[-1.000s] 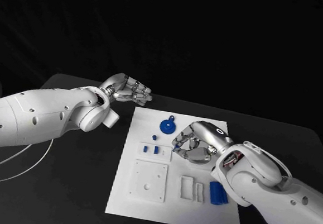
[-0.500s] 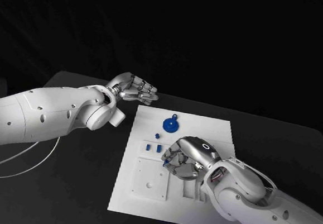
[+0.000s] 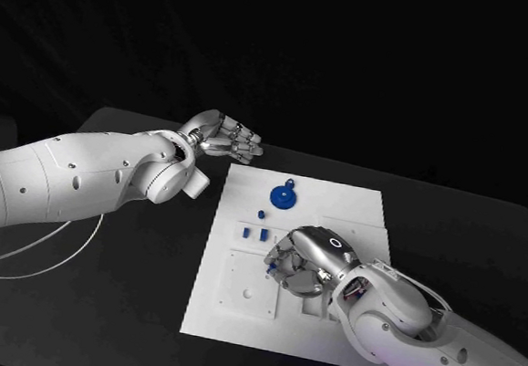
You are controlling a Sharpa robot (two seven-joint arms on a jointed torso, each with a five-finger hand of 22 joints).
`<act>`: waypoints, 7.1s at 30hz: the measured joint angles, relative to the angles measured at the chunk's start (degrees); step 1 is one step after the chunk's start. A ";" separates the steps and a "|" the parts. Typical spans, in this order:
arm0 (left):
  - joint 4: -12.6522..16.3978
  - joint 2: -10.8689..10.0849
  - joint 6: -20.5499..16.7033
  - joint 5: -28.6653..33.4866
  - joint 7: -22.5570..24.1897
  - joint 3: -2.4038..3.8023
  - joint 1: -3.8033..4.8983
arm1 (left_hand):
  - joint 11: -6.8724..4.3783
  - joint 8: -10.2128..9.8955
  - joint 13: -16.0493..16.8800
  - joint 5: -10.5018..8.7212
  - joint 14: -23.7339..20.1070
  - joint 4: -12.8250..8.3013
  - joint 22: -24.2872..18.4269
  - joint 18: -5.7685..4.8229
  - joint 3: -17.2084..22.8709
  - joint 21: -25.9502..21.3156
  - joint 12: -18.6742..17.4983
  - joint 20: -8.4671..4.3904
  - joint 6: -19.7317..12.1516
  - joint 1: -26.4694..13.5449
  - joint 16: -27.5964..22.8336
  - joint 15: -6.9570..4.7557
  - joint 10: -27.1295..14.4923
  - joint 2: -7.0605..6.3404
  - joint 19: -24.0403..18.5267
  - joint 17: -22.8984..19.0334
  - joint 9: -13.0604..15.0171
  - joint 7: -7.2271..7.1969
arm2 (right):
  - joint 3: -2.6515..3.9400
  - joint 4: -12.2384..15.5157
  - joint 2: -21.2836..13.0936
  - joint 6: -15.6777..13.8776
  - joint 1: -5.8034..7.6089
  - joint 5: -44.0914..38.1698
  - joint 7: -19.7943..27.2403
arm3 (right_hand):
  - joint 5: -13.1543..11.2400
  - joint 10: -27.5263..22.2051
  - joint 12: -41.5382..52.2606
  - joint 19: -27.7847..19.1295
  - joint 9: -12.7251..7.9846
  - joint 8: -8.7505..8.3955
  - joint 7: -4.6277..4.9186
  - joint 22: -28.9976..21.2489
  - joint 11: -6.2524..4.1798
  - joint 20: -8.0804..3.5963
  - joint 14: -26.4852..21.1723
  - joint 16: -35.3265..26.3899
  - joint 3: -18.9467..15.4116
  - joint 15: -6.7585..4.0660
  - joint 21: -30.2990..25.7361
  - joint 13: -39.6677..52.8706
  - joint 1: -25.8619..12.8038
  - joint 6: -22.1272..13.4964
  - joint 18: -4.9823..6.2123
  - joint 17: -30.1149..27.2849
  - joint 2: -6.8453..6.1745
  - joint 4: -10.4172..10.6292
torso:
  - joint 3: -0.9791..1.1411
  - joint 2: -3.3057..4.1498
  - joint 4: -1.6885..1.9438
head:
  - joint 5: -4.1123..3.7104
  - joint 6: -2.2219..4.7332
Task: Assemble the parts on the task board
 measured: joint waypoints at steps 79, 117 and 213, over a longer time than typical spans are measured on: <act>-0.96 -0.54 0.27 0.57 -0.60 -0.01 -0.09 | 0.00 0.00 0.00 0.00 0.00 -0.46 -0.04 0.00 0.15 0.34 0.00 0.22 0.73 0.23 0.00 0.00 0.00 0.23 -0.20 0.00 0.00 -0.35 | -0.26 2.68 -1.59 -0.36 -0.91 -2.61 -1.65 | 0.23 0.28 -0.02 0.81 -0.09 0.05 -0.19 1.74 -0.06 0.01 0.20 1.21 -0.14 0.03 -0.71 0.07 0.67 0.39 0.01 -0.33 0.67 -0.50 | -0.02 -0.02 0.02 | 0.60 -1.27; -0.98 -0.65 0.31 0.54 -0.71 -0.01 -0.18 | -0.20 0.00 0.00 0.00 0.00 -0.46 -0.09 0.00 0.15 0.33 0.00 0.21 0.72 0.23 0.00 0.00 -0.20 0.23 -0.20 0.00 0.00 -0.35 | -0.11 3.93 -2.02 2.25 -0.90 -4.32 -3.61 | 0.46 0.26 -0.09 0.90 -0.03 0.06 -0.26 2.39 -0.05 0.11 0.29 1.40 -0.22 0.11 -1.26 0.04 0.66 0.42 0.29 -0.38 0.66 -0.57 | -0.06 -0.04 0.05 | 0.65 -1.57; -1.03 -0.65 0.54 0.54 -1.30 -0.02 -0.20 | 0.00 0.00 0.00 0.00 -0.22 -0.62 -0.26 0.00 -0.01 0.33 0.00 0.22 0.72 0.22 0.00 0.22 -0.41 0.22 -0.62 0.00 0.00 -0.35 | -0.23 4.11 -0.19 4.46 -0.94 -6.81 -8.03 | 0.21 -8.12 -0.07 1.10 -2.35 0.35 1.82 1.29 2.62 1.56 -0.42 1.44 -5.29 1.41 -4.90 -0.22 -1.52 -7.58 2.34 -1.66 -1.81 3.57 | -0.05 -0.03 0.03 | 0.93 -1.95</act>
